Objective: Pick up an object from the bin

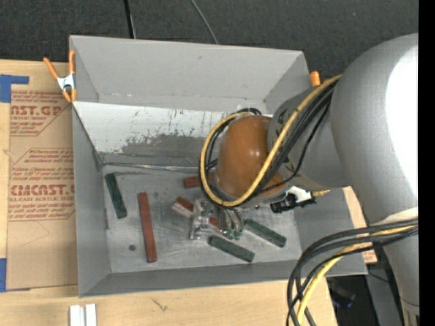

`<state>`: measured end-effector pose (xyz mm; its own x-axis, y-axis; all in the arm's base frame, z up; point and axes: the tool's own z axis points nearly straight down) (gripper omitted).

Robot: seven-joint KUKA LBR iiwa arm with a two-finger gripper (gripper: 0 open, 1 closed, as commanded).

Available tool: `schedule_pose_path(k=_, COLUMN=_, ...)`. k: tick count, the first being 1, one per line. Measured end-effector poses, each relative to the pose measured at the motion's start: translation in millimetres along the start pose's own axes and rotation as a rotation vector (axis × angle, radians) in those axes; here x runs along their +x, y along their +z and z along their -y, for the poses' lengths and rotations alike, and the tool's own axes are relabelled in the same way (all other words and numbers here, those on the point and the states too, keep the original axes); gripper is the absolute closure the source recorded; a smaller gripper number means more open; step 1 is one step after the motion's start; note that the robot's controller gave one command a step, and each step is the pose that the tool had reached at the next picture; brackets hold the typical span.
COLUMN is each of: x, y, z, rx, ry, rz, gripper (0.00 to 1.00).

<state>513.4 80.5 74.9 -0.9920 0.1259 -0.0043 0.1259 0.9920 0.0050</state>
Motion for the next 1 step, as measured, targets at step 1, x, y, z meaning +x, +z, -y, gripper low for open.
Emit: schedule_pose_path(k=1, x=-0.2, y=2.4, z=1.4, rx=0.001, ry=0.002, rz=0.003, gripper=0.00)
